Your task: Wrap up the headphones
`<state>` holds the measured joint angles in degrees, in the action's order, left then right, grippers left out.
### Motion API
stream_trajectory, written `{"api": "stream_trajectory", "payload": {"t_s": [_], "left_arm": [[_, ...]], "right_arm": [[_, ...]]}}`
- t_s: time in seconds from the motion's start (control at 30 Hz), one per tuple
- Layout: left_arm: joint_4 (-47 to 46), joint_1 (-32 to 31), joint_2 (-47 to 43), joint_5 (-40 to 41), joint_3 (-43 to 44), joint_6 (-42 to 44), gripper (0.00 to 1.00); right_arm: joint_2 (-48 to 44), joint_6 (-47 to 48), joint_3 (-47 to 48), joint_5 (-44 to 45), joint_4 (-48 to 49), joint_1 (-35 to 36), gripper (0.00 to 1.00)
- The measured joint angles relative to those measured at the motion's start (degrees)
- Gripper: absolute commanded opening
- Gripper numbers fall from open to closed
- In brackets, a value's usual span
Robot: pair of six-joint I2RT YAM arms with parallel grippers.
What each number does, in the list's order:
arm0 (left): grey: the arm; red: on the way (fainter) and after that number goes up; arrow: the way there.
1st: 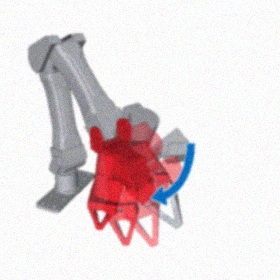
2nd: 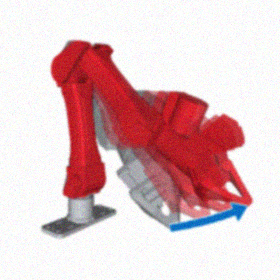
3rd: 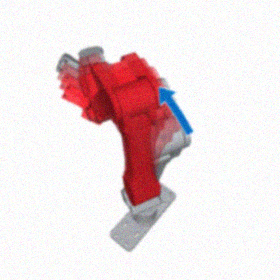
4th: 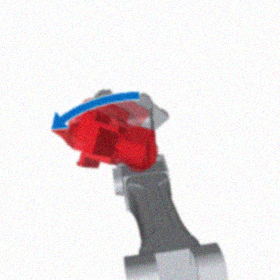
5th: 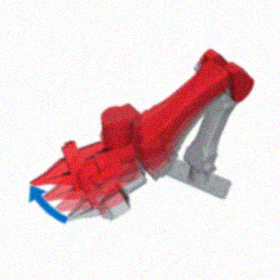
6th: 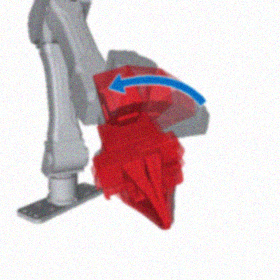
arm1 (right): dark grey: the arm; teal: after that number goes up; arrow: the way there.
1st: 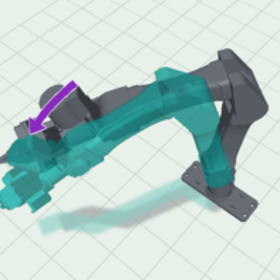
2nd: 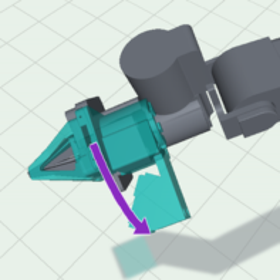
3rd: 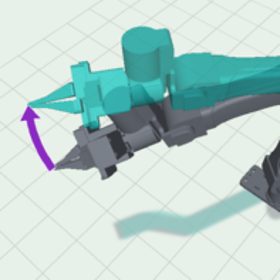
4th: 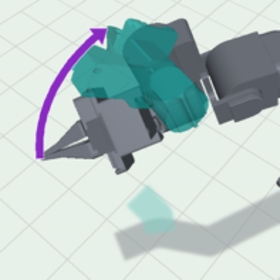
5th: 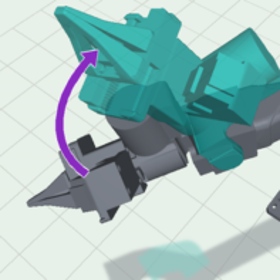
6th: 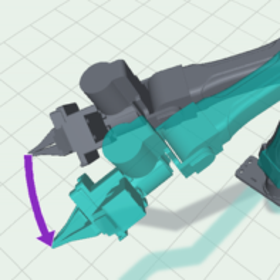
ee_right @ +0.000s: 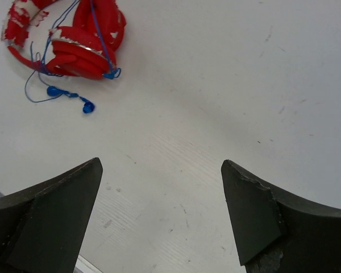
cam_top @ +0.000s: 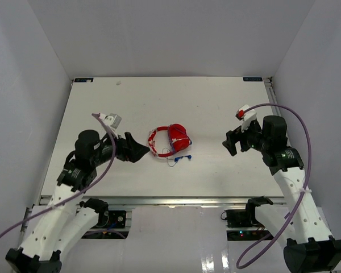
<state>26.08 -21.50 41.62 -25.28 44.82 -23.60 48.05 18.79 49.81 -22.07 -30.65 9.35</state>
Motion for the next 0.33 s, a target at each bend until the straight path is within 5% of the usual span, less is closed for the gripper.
{"api": "stream_trajectory", "payload": {"t_s": [0.33], "left_arm": [[-0.2, 0.0, -18.4, -0.6, -2.7, -4.2, 0.98]], "right_arm": [[-9.9, -3.6, -4.0, 10.9, -1.1, -2.1, 0.9]]}}
